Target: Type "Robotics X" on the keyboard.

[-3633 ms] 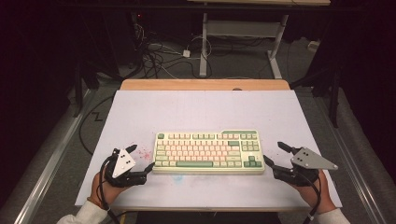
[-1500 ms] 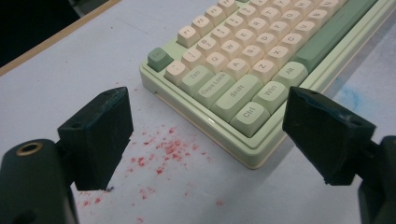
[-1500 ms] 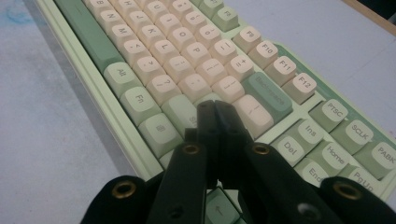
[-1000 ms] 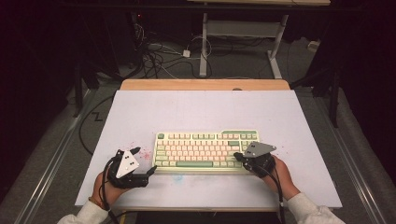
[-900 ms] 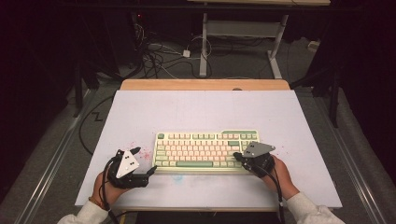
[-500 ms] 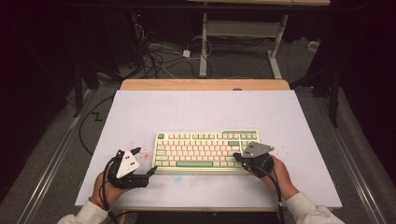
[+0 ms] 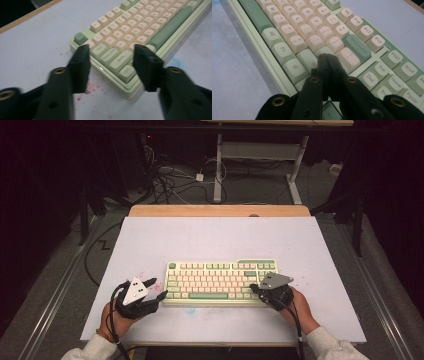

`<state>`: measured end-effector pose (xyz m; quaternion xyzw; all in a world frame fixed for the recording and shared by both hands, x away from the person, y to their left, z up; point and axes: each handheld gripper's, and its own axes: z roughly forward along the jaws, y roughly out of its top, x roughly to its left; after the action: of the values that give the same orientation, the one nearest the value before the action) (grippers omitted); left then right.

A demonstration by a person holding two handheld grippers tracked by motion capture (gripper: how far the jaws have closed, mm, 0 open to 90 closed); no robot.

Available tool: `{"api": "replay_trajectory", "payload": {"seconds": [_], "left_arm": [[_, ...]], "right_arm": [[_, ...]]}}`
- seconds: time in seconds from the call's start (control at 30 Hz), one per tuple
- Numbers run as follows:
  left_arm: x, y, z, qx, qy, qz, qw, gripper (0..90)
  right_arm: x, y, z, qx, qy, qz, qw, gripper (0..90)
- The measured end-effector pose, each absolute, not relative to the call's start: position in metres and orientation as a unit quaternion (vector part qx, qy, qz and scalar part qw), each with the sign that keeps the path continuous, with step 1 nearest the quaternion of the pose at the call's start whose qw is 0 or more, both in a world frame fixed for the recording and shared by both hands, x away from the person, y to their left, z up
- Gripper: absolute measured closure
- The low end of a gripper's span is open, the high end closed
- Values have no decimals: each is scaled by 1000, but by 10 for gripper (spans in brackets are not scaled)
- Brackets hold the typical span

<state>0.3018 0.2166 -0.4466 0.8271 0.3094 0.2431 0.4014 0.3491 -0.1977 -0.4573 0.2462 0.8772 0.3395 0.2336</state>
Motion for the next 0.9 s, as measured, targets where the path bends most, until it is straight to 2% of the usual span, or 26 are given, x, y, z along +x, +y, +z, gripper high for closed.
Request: {"api": "replay_trajectory", "payload": {"seconds": [0.07, 0.23, 0.27, 0.3, 0.9], "left_arm": [[302, 214, -444, 829, 306, 248, 397, 648], [306, 210, -439, 832, 303, 239, 399, 821], [307, 209, -437, 833, 298, 243, 397, 821], [307, 207, -437, 835, 300, 237, 397, 875], [326, 176, -426, 851, 274, 223, 390, 876]], "right_arm": [[349, -198, -457, 246, 877, 340, 233, 900], [349, -198, -457, 246, 877, 339, 234, 900], [349, -198, -457, 246, 877, 339, 234, 900], [349, -198, -458, 246, 877, 340, 234, 900], [349, -197, -458, 245, 877, 339, 237, 900]]}}
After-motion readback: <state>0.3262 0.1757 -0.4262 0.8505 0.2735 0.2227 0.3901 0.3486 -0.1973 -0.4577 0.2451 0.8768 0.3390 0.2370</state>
